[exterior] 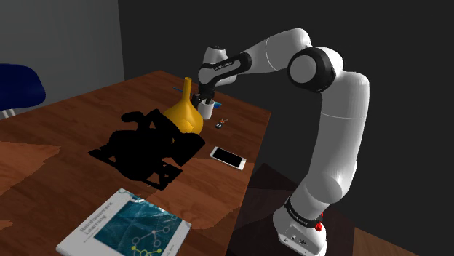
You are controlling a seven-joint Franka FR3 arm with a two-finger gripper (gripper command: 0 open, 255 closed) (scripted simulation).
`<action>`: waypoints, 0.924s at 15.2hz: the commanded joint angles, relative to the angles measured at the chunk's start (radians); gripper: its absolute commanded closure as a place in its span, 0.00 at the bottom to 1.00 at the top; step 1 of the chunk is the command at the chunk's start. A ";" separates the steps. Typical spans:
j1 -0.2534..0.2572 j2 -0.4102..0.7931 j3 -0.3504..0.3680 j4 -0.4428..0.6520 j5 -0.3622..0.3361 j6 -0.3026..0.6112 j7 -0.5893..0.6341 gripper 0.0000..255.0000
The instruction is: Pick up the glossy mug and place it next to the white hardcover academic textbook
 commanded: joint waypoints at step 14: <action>0.000 -0.006 0.000 0.004 0.000 -0.011 0.000 1.00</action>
